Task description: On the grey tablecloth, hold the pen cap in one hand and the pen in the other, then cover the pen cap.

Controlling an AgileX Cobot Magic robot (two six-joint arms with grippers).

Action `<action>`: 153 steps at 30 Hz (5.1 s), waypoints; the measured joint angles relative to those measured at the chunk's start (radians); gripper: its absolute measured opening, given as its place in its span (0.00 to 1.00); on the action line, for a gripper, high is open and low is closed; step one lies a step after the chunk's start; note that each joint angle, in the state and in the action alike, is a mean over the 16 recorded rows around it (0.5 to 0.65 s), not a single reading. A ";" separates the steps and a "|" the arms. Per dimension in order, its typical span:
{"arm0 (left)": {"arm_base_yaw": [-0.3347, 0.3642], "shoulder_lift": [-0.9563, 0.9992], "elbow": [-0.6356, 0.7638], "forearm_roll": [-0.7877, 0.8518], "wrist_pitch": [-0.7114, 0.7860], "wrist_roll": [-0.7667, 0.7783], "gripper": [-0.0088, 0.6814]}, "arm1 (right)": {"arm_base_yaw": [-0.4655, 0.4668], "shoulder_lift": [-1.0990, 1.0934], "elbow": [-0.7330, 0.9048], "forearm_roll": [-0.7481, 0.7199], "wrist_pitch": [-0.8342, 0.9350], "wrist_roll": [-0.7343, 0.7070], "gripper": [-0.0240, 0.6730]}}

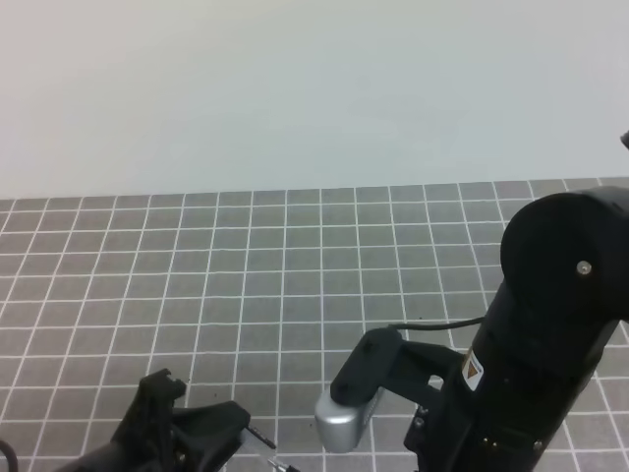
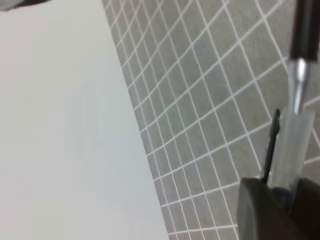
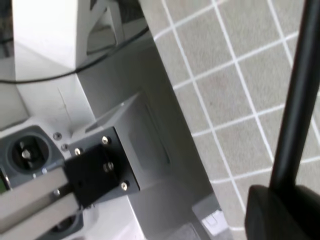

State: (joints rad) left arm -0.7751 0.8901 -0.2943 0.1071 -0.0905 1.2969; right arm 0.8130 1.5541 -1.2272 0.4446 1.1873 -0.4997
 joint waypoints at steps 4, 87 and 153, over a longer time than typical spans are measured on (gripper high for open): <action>0.000 0.002 0.000 -0.002 -0.006 -0.013 0.13 | 0.000 0.003 0.000 0.007 -0.001 -0.001 0.13; 0.000 0.001 0.000 0.083 0.012 -0.069 0.10 | 0.000 0.170 -0.173 0.018 -0.016 -0.014 0.12; 0.000 0.024 0.000 0.060 -0.042 -0.182 0.39 | -0.008 0.189 -0.233 -0.164 -0.027 0.103 0.10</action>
State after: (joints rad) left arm -0.7753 0.9140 -0.2943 0.1667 -0.1325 1.1146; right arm 0.8049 1.7427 -1.4602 0.2805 1.1607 -0.3965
